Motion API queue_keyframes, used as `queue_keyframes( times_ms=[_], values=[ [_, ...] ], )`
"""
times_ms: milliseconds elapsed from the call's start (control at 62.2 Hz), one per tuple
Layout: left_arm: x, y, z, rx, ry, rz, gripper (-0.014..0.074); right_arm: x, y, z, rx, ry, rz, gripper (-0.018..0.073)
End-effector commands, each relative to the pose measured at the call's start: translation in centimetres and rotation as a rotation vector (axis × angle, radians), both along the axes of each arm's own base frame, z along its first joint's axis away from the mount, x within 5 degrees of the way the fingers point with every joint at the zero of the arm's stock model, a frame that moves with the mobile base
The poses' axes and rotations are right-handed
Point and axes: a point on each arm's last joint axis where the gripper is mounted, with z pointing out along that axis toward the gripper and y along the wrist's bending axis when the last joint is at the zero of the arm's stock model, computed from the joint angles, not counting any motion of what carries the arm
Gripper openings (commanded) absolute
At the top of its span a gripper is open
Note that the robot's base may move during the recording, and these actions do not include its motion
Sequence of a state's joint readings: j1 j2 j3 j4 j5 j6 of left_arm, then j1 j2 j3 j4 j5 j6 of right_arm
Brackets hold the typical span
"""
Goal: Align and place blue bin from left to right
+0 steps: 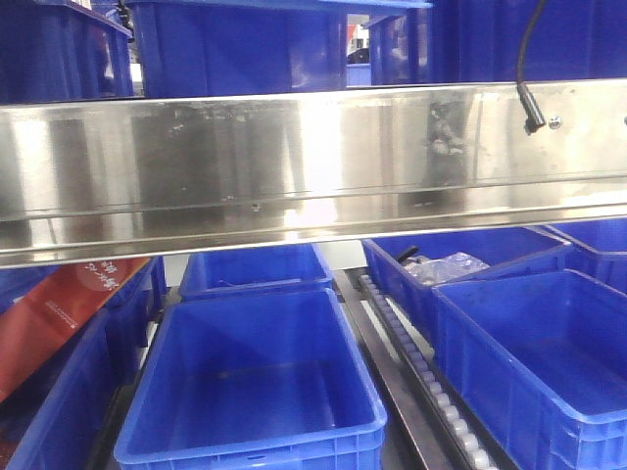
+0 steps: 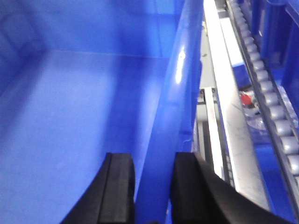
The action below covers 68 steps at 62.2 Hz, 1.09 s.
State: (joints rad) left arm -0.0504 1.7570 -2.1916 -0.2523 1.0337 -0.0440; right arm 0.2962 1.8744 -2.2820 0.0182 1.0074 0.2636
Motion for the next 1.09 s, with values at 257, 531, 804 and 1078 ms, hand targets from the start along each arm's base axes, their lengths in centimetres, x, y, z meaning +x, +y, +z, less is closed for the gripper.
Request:
queue_keyframes(
  times_ms=[257,531,804,1078],
  values=[
    [-1.4,-2.3,0.9,-0.017,0.001,-0.085,-0.0111,1.1,-1.2,2.4,0.039,-0.261,0.037,-0.0153],
    [0.7,-2.6,-2.3,0.026,0.141,-0.071,-0.0111,4.1,-0.5,-1.1,0.021,-0.203,0.034,-0.0153],
    [2.5,-2.8,-4.8,0.035,0.228,-0.076,-0.0094,5.4,-0.4,-3.1,0.004,-0.145,0.033,-0.0096],
    [2.8,-2.7,-5.4,0.046,0.258,-0.056,0.0363,5.4,-0.4,-3.4,-0.013,-0.118,0.033,0.0432]
  ],
)
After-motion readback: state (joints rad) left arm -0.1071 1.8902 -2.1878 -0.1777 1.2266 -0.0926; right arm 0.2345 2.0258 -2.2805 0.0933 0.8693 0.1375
